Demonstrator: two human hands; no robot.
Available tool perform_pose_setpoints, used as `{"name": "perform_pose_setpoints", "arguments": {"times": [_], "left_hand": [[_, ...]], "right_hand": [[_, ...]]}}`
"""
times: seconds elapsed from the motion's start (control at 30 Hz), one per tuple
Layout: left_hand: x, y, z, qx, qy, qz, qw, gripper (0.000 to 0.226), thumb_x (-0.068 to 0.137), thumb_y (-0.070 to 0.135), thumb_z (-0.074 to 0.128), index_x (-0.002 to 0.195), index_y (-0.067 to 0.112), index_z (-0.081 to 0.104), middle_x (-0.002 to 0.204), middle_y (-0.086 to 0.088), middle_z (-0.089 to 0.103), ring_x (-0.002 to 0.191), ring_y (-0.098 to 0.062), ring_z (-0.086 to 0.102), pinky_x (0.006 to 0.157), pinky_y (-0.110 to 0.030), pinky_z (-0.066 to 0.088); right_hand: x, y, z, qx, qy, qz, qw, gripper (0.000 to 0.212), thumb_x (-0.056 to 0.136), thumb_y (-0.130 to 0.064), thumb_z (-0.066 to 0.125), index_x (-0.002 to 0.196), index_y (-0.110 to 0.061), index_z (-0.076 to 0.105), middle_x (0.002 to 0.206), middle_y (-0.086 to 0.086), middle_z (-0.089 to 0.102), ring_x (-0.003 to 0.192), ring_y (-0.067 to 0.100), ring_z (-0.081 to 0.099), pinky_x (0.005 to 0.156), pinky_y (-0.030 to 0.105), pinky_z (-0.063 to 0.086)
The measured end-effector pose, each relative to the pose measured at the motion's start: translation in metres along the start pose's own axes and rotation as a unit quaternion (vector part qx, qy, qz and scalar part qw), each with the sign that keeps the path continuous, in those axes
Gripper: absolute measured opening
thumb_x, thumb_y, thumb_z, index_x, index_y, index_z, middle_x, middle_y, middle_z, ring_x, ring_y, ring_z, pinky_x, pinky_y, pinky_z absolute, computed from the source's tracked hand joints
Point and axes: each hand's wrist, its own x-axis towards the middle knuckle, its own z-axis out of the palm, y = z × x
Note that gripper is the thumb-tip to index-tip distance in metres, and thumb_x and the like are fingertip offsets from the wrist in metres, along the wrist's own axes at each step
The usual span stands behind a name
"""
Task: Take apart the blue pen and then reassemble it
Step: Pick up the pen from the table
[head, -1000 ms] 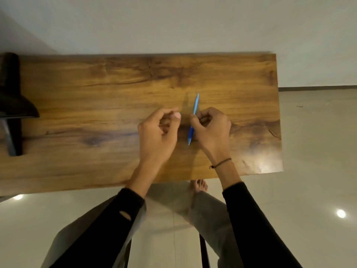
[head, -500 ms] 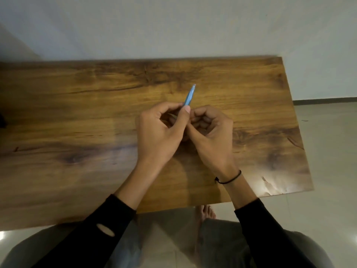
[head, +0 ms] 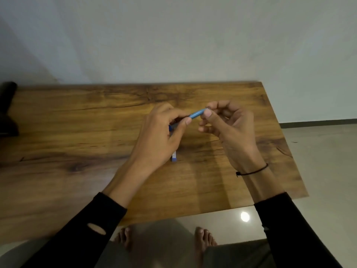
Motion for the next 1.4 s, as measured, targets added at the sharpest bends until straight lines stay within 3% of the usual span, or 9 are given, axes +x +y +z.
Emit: {"name": "perform_pose_setpoints", "arguments": {"times": [0.33, 0.4, 0.5, 0.6, 0.8, 0.9, 1.07, 1.23, 1.4], "left_hand": [[0.017, -0.003, -0.019, 0.062, 0.0, 0.017, 0.998, 0.021, 0.103, 0.022, 0.07, 0.121, 0.02, 0.08, 0.098, 0.006, 0.065, 0.095, -0.015, 0.055, 0.079, -0.014, 0.037], [0.018, -0.007, -0.022, 0.076, -0.001, 0.005, 0.997, 0.022, 0.103, 0.023, 0.07, 0.122, 0.021, 0.08, 0.099, 0.008, 0.064, 0.097, -0.016, 0.057, 0.079, -0.017, 0.038], [0.02, -0.011, -0.026, 0.092, 0.009, -0.005, 0.996, 0.021, 0.103, 0.026, 0.069, 0.121, 0.022, 0.08, 0.1, 0.008, 0.065, 0.098, -0.019, 0.059, 0.08, -0.023, 0.04], [0.02, -0.011, -0.027, 0.098, 0.013, -0.011, 0.995, 0.02, 0.102, 0.026, 0.07, 0.12, 0.024, 0.08, 0.1, 0.012, 0.063, 0.097, -0.016, 0.056, 0.081, -0.01, 0.034], [0.019, -0.01, -0.027, 0.109, -0.003, -0.013, 0.994, 0.022, 0.101, 0.026, 0.071, 0.122, 0.023, 0.079, 0.101, 0.01, 0.063, 0.099, -0.014, 0.054, 0.078, -0.013, 0.033], [0.019, -0.012, -0.027, 0.105, -0.009, -0.011, 0.994, 0.023, 0.1, 0.026, 0.072, 0.122, 0.024, 0.079, 0.101, 0.011, 0.064, 0.098, -0.013, 0.055, 0.079, -0.014, 0.034], [0.019, -0.008, -0.021, 0.099, -0.025, 0.018, 0.995, 0.022, 0.099, 0.029, 0.073, 0.12, 0.028, 0.08, 0.097, 0.013, 0.063, 0.095, -0.012, 0.053, 0.077, -0.018, 0.035], [0.018, -0.008, -0.016, 0.09, -0.025, 0.029, 0.995, 0.021, 0.098, 0.028, 0.074, 0.118, 0.027, 0.081, 0.098, 0.009, 0.065, 0.095, -0.014, 0.054, 0.077, -0.024, 0.036], [0.02, -0.007, -0.013, 0.071, -0.014, 0.033, 0.997, 0.019, 0.098, 0.025, 0.075, 0.116, 0.023, 0.082, 0.097, 0.004, 0.069, 0.095, -0.017, 0.059, 0.08, -0.027, 0.039]], "right_hand": [[0.012, -0.009, -0.008, 0.007, 0.0, -0.022, 1.0, 0.011, 0.093, 0.004, 0.074, 0.103, 0.004, 0.072, 0.086, 0.009, 0.072, 0.07, 0.02, 0.069, 0.065, 0.029, 0.062], [0.017, -0.005, -0.015, -0.144, 0.014, -0.05, 0.988, 0.01, 0.091, 0.0, 0.078, 0.098, -0.005, 0.074, 0.087, 0.004, 0.074, 0.072, 0.018, 0.07, 0.065, 0.027, 0.061], [0.017, 0.012, -0.019, -0.425, -0.029, -0.036, 0.904, 0.016, 0.086, -0.005, 0.081, 0.09, -0.018, 0.073, 0.086, -0.007, 0.073, 0.078, 0.01, 0.067, 0.068, 0.02, 0.051], [0.016, 0.021, -0.015, -0.484, -0.051, -0.034, 0.873, 0.016, 0.086, -0.004, 0.079, 0.09, -0.017, 0.072, 0.086, -0.006, 0.069, 0.075, 0.005, 0.061, 0.067, 0.017, 0.049], [0.02, 0.015, -0.018, -0.482, -0.069, 0.005, 0.873, 0.027, 0.085, -0.008, 0.085, 0.108, -0.017, 0.073, 0.085, -0.004, 0.071, 0.075, 0.01, 0.065, 0.07, 0.02, 0.055], [0.02, 0.003, -0.023, -0.422, -0.036, -0.016, 0.906, 0.03, 0.088, -0.013, 0.082, 0.115, -0.018, 0.071, 0.088, -0.005, 0.072, 0.077, 0.007, 0.065, 0.067, 0.021, 0.052], [0.017, -0.01, -0.009, -0.295, -0.031, -0.077, 0.952, 0.01, 0.096, -0.016, 0.078, 0.104, -0.011, 0.077, 0.094, 0.003, 0.077, 0.08, 0.012, 0.066, 0.066, 0.037, 0.056], [0.016, -0.007, -0.004, -0.286, -0.013, -0.051, 0.957, 0.005, 0.094, -0.013, 0.078, 0.092, -0.016, 0.075, 0.087, -0.002, 0.075, 0.07, 0.003, 0.063, 0.062, 0.024, 0.054], [0.017, -0.003, -0.003, -0.317, 0.021, -0.034, 0.947, 0.008, 0.097, -0.017, 0.074, 0.091, -0.021, 0.071, 0.084, -0.011, 0.071, 0.077, 0.002, 0.063, 0.07, 0.03, 0.057]]}}
